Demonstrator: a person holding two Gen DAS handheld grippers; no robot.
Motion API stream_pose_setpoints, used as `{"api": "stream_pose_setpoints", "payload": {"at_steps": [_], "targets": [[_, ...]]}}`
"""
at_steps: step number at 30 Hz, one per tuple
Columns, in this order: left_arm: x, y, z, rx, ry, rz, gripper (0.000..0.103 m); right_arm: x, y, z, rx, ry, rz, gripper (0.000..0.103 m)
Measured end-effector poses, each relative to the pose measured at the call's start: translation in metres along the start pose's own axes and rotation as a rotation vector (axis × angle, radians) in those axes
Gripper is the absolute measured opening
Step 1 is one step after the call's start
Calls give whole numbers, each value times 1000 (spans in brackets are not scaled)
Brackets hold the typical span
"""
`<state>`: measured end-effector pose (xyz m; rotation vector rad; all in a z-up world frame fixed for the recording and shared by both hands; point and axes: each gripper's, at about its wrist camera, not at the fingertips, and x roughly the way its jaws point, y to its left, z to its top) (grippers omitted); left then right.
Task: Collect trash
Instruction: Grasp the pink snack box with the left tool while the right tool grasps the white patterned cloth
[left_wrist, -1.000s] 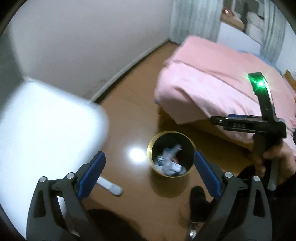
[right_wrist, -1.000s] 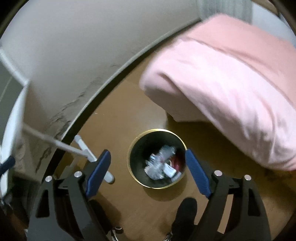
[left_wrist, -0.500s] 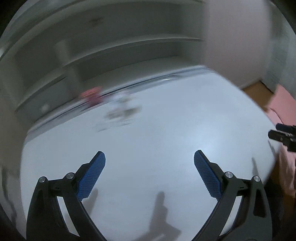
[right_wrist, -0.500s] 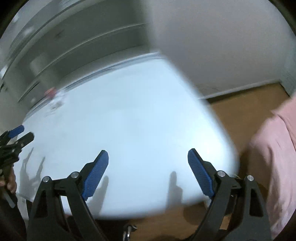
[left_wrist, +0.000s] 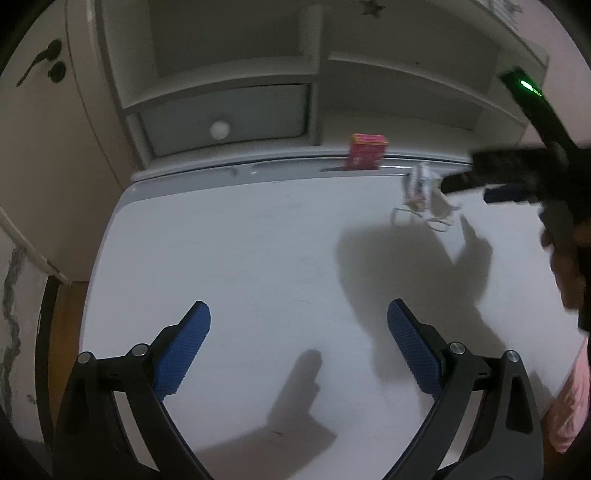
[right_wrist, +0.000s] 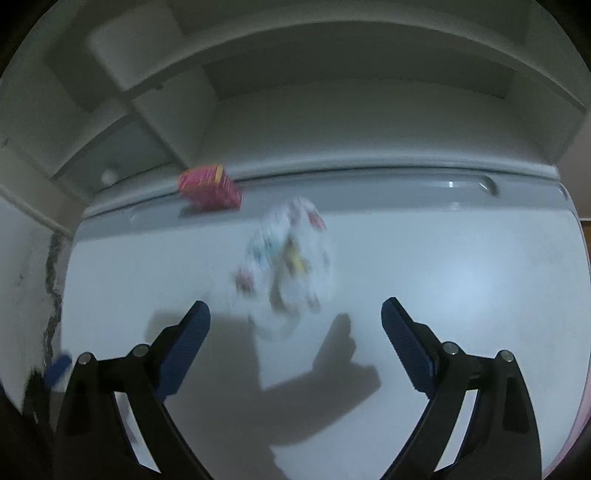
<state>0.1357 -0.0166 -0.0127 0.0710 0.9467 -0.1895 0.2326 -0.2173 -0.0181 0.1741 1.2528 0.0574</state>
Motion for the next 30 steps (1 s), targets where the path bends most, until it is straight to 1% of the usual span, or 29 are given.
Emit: {"api": "stream_pose_setpoints", "payload": {"at_steps": [1,4,6,7,9,10,11,12,13,14,15,18,22,24,25,30], "targets": [[2,2,1,-4,4,1,94,10,6,10,-1,31,-13,91],[10,9,10,-14,8,6,94,27,14,29,7,81,-54,91],[17,8,18,-14,8,7,94,34,20,36,-1,99,-54,90],[19,7,20,-14,10,7,94,37,23,37,-9,108,-56,87],[26,7,28,-16,9,6,94,42,27,36,-19,121,-63,71],[30,6,32,-17,7,4,94,45,28,35,-25,134,-63,69],[33,4,37,-21,6,3,94,45,30,34,-38,125,-72,55],[36,2,41,-22,5,-3,94,44,33,33,-53,113,-85,45],[39,-1,45,-20,6,-7,94,42,33,32,-61,110,-72,27],[42,-6,50,-15,6,-8,94,40,32,31,-62,112,-53,20],[47,-10,56,-6,2,-5,94,36,30,28,-65,104,-38,19],[60,-28,73,20,-13,13,94,15,20,20,-83,45,-34,18],[84,-55,100,34,-34,33,94,-5,0,11,-71,15,-15,18],[98,-69,115,26,-35,12,94,-12,-10,4,-70,11,-10,18],[104,-74,120,21,-38,10,94,-17,-21,-1,-67,11,-10,18],[137,-86,142,8,-4,54,93,-28,-45,-16,-52,2,-8,18]]}}
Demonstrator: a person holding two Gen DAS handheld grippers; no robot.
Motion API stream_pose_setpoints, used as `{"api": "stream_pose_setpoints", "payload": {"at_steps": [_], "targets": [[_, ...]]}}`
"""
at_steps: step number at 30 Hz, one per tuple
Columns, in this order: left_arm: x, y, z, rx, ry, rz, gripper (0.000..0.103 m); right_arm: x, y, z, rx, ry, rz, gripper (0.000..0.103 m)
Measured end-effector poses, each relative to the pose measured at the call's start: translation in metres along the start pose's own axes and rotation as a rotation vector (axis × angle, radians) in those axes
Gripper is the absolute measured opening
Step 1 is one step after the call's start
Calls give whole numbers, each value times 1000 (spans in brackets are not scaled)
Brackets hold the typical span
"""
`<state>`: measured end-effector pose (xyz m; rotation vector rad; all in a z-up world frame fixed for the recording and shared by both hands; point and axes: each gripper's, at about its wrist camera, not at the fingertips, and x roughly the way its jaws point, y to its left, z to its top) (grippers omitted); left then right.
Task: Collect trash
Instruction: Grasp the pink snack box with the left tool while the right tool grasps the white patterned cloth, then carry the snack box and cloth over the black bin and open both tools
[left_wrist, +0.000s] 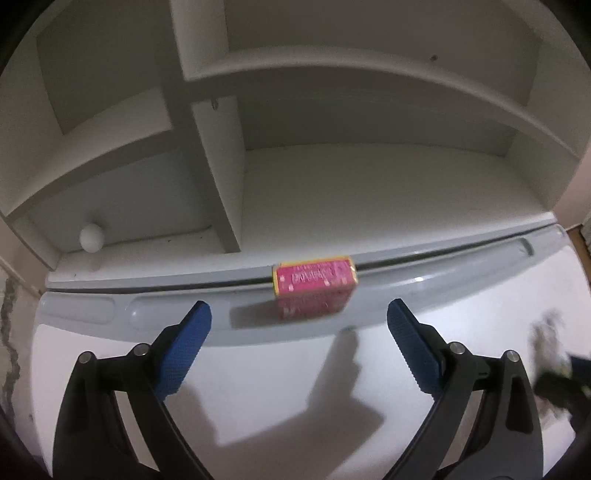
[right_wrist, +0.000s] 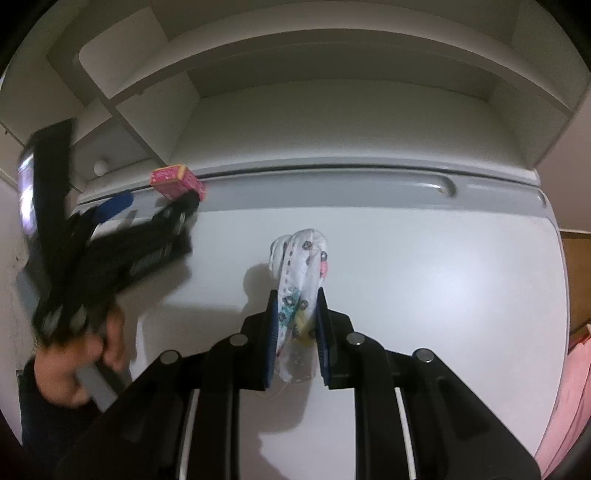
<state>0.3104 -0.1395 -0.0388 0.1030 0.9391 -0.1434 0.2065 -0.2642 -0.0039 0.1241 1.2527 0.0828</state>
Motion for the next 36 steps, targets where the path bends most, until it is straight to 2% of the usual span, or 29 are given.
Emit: {"api": "stream_pose_setpoints", "payload": {"at_steps": [1,2,3,4,5,6,13,17,21,25,28,32,36], "targets": [[5,0,2,-16,7,-3,93,-5,-8,-7,4,-2,0,18],[8,0,2,-26,14,-3,88,-7,-13,-11,8,-4,0,18],[10,-1,2,-28,20,-4,74,-9,-18,-15,12,-6,-2,18],[12,-2,3,-28,27,-7,67,-11,-23,-18,15,-8,-3,18],[15,-2,4,-30,37,-16,51,-13,-27,-21,18,-11,-5,18],[16,-2,4,-39,45,-35,42,-16,-33,-25,27,-14,-5,18],[-5,-17,4,-33,7,-19,42,-42,-77,-58,90,-61,-22,18],[-33,-54,-3,33,-15,-47,42,-70,-124,-92,164,-88,-45,18],[-71,-123,-24,140,-42,-130,42,-93,-174,-131,253,-104,-90,18],[-118,-209,-60,267,-65,-249,42,-121,-239,-194,374,-118,-153,18],[-157,-277,-95,386,-88,-358,42,-136,-281,-244,466,-120,-192,18],[-199,-354,-149,536,-108,-465,42,-156,-331,-314,575,-119,-234,18],[-226,-410,-198,643,-80,-576,42,-172,-374,-381,674,-119,-258,18]]}}
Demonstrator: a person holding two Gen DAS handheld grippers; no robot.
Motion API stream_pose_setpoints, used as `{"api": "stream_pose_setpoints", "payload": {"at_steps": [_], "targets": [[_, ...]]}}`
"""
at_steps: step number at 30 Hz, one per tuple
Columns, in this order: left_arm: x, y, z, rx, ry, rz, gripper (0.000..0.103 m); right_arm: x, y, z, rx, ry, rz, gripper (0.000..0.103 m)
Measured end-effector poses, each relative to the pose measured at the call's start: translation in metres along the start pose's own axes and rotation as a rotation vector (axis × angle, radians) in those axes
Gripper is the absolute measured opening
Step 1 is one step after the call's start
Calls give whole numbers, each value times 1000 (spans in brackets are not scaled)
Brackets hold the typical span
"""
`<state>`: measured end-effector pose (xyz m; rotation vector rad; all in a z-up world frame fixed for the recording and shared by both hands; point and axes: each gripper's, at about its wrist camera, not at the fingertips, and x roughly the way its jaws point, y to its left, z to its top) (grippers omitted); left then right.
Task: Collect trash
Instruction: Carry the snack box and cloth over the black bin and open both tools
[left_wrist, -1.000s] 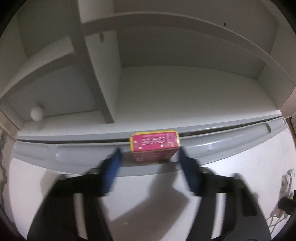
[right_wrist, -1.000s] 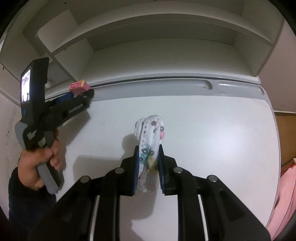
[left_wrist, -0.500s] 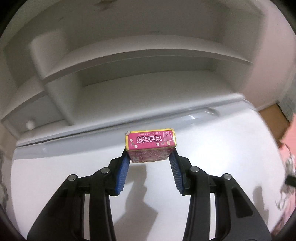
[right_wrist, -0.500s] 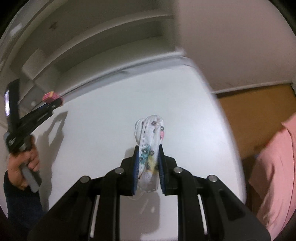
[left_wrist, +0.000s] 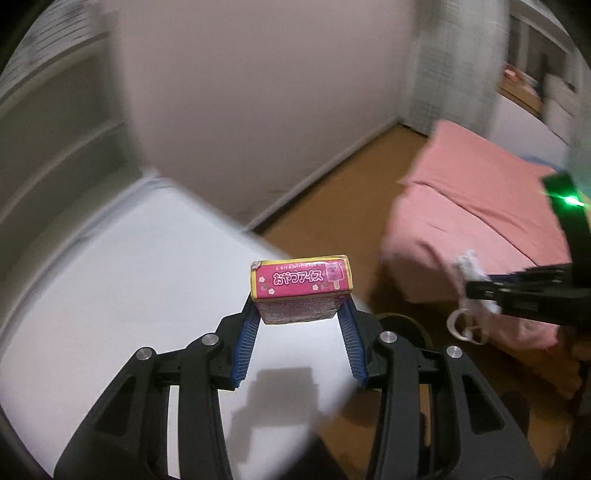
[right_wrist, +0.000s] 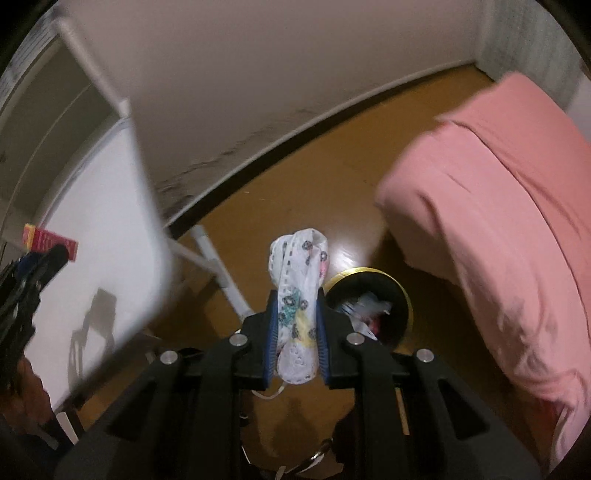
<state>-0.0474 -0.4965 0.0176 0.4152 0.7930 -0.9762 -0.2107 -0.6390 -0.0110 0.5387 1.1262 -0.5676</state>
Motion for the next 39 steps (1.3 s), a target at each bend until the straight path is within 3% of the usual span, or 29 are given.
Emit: {"api": "stream_pose_setpoints", "payload": {"at_steps": [6,13,17,24,31,32,36,39], "targets": [[37,-104,-13,122,46,-150,42,7,-75,-38,97,1,-19,19],[102,-160,-36,187,122,-222,42,48,-116,-63,140,26,-17,19],[144,-169,-44,193,172,-244,42,82,-128,-70,136,31,-31,19],[182,-161,-65,182,239,-236,42,136,-147,-85,139,42,-59,19],[207,-166,-80,195,288,-228,42,177,-158,-90,160,86,-16,19],[206,-165,-82,194,297,-226,42,180,-158,-90,159,90,-9,22],[216,-162,-86,195,314,-213,42,185,-162,-83,172,80,14,66],[222,-161,-88,192,328,-214,42,182,-162,-79,178,61,17,66]]}}
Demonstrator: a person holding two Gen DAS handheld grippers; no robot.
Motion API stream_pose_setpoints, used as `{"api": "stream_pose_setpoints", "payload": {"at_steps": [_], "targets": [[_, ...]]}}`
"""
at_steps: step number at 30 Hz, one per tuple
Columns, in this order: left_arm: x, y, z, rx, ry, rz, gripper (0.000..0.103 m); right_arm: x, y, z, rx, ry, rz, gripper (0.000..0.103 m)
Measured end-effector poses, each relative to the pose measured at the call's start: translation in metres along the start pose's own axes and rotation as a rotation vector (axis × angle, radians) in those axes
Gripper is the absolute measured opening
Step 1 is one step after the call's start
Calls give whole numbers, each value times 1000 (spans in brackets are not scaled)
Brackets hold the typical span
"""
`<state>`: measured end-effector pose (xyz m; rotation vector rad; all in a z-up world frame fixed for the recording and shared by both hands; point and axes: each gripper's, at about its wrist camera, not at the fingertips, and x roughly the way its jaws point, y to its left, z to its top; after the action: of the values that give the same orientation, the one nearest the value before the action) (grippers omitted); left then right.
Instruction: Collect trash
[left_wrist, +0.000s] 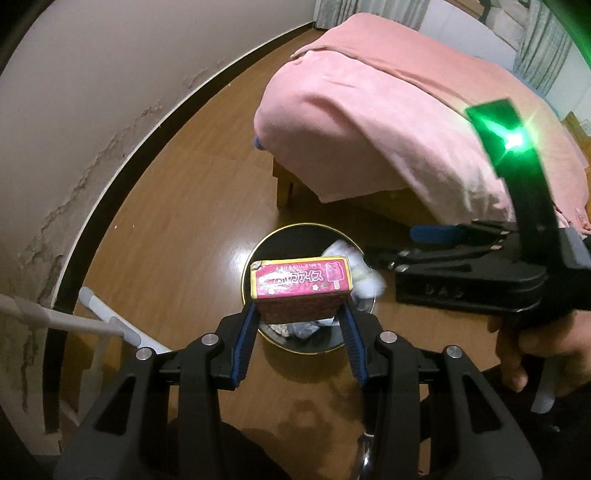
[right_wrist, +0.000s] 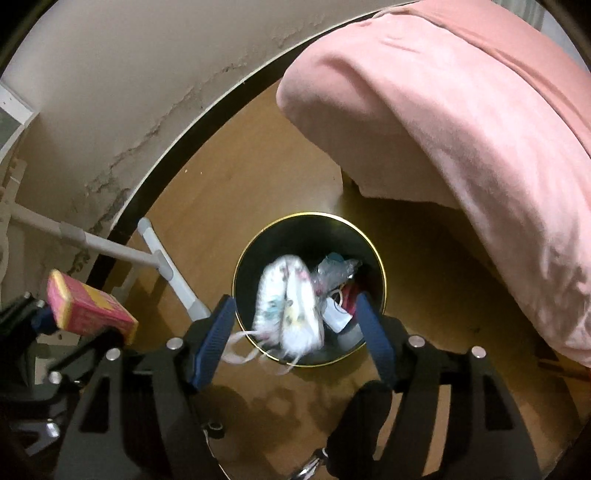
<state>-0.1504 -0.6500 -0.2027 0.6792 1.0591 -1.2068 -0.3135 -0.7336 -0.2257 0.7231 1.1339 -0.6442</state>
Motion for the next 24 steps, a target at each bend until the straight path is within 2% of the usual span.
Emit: {"api": "stream_pose_setpoints", "payload": {"at_steps": [6,13,14,15,16,18,21,24], "targets": [[14,-7,2,11,23,-26,42,-3,-15,7,70,-19,-2,67],[17,-23,13,38,5,-48,43,-14,-35,7,147,-58,-24,69],[17,-24,14,38,8,-51,49,-16,-37,7,154,-64,-26,70],[17,-25,15,38,7,-51,62,-18,-39,7,158,-71,-31,70],[15,-25,15,37,-5,-38,66,-20,-41,7,160,-78,-39,70],[9,-25,14,37,-24,-27,72,-21,-42,8,158,-83,-52,71],[-1,-23,13,29,-29,-18,76,-27,-42,5,152,-80,-58,75],[-26,-18,11,23,-54,-11,84,-39,-32,5,124,-83,-75,79]]}}
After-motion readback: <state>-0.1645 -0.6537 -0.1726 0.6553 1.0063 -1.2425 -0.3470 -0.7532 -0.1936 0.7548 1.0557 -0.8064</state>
